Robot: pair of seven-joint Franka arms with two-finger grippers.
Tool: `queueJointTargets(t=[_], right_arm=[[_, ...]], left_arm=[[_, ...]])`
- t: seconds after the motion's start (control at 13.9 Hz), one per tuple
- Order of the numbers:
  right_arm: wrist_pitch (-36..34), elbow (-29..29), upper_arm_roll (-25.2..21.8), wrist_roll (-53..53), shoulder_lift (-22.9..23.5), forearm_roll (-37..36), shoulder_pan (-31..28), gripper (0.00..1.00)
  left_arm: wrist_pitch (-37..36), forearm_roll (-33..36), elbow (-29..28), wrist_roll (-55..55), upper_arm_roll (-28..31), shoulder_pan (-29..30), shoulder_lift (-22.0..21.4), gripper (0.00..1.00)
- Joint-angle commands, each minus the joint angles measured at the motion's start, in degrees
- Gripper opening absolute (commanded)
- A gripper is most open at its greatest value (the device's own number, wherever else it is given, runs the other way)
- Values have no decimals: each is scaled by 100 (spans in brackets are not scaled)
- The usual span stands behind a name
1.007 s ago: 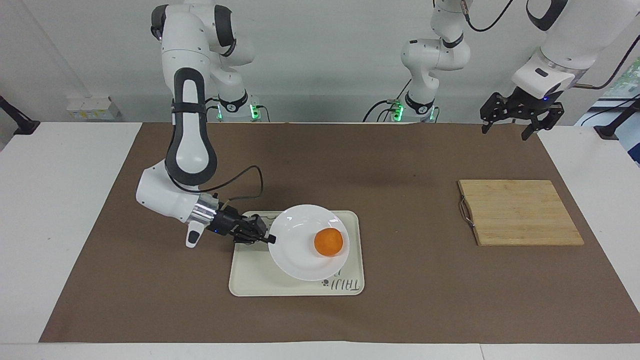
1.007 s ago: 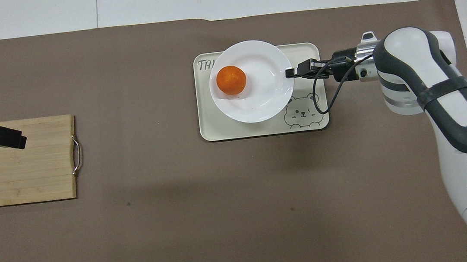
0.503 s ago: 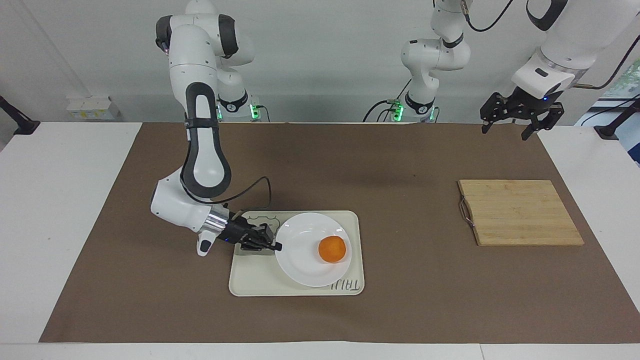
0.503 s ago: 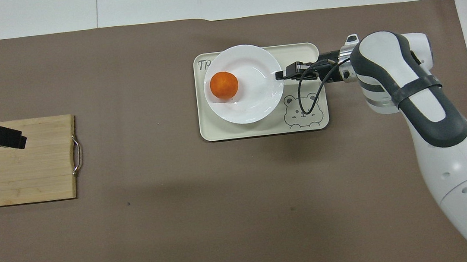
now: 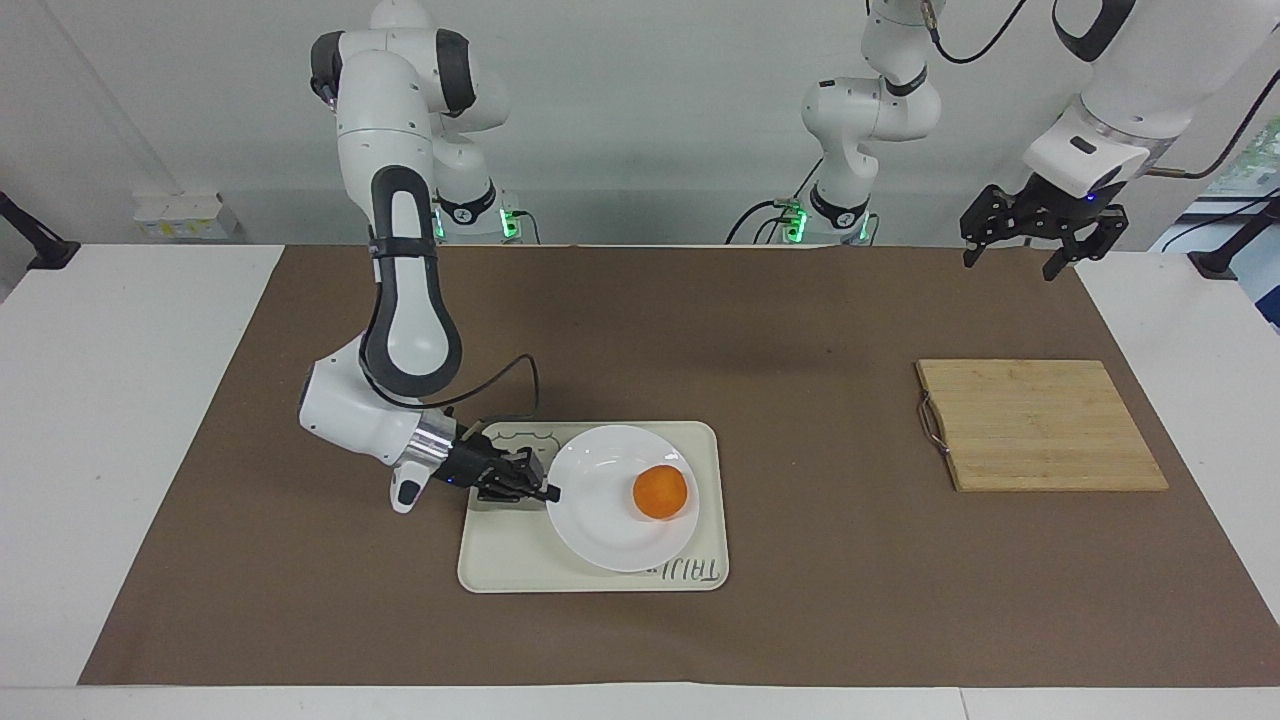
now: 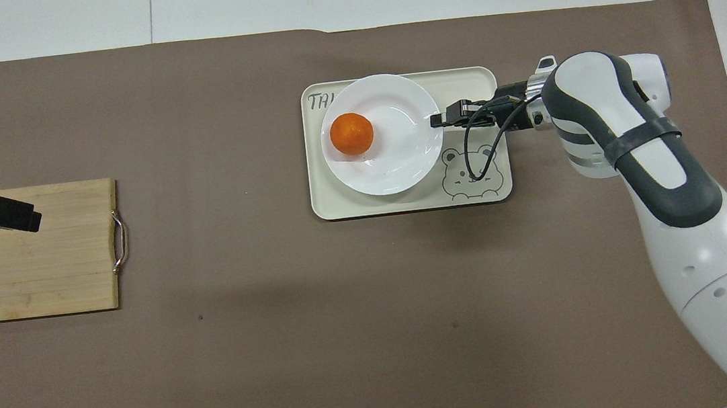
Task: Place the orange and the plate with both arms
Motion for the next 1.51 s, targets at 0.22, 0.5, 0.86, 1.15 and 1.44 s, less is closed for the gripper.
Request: queueJointTargets(t=[0.22,0.5,0.86,1.15,1.44], right_arm=[[-61,-203,-25,-144,-60,-438,-133,0],[-27,-195,-25,-65,-60,-492,-152,99],[18,-142,-95,407,-331,-797,-73,100],[18,166,-60,2217,-727,-2912,111,100],[-113,140,-78,3571,-1324,-4628,288,100]], left_arm=[[94,-45,-86,2,-39,41,-81,100],[94,-45,-86,2,-30,41,-81,100],[85,-45,-86,11,-30,41,-81,100],[85,-45,-86,20,-30,50,-81,100],[85,-45,-86,11,-30,50,-81,100]])
